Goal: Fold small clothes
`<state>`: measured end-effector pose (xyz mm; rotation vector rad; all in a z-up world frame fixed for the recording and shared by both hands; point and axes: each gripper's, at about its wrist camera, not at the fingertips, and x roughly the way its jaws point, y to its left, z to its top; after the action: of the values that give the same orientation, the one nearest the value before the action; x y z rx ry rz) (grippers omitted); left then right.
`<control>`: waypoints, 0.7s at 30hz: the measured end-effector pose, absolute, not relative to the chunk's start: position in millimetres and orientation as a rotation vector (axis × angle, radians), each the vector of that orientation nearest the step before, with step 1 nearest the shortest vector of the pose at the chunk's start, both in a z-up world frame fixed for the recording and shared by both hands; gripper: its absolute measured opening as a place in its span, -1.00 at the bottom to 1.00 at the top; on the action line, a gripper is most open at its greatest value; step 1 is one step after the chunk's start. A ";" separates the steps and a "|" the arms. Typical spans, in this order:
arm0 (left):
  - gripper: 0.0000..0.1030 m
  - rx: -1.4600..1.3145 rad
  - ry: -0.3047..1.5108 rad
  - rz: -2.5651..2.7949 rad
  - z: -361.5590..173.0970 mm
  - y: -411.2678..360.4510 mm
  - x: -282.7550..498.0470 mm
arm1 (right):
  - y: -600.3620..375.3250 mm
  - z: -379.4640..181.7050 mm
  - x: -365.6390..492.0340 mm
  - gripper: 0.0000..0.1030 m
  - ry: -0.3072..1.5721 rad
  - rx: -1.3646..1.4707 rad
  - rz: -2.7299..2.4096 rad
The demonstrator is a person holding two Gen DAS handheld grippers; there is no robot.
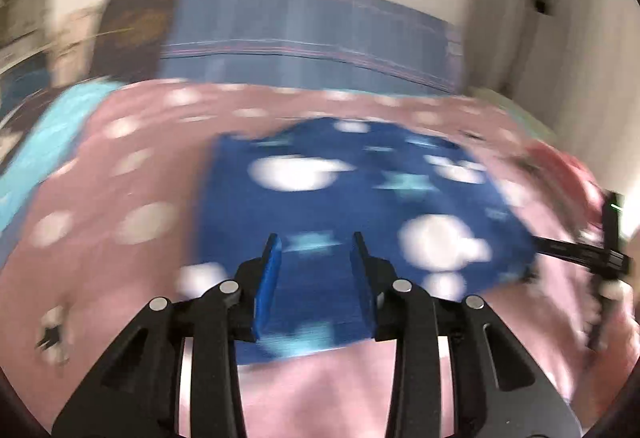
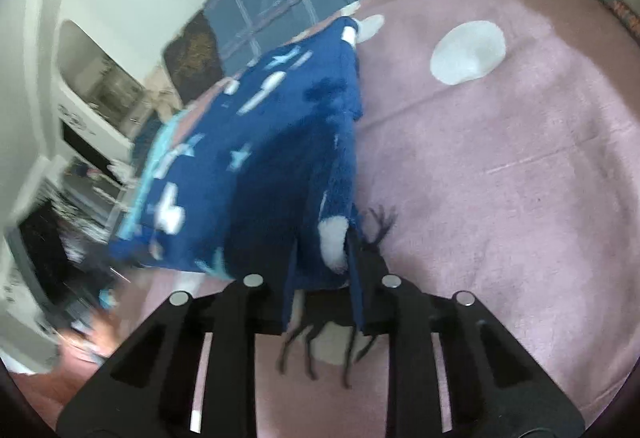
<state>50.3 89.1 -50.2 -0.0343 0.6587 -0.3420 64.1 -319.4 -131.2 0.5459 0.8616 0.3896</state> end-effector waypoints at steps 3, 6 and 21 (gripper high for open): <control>-0.27 0.016 0.720 -0.503 -67.0 19.0 58.5 | -323.9 -118.5 72.6 -0.57 0.877 0.568 0.473; -0.23 0.176 0.758 -0.622 -95.8 -56.0 45.6 | -313.8 -104.2 88.0 -0.57 0.925 0.526 0.546; -0.56 0.568 0.605 -0.619 -139.6 -194.1 50.1 | -346.4 -97.3 112.0 -0.52 0.915 0.517 0.513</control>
<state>50.1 -194.1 -139.6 0.5678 0.6047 -0.6186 112.0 -346.4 -97.3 0.5173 0.9152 0.5131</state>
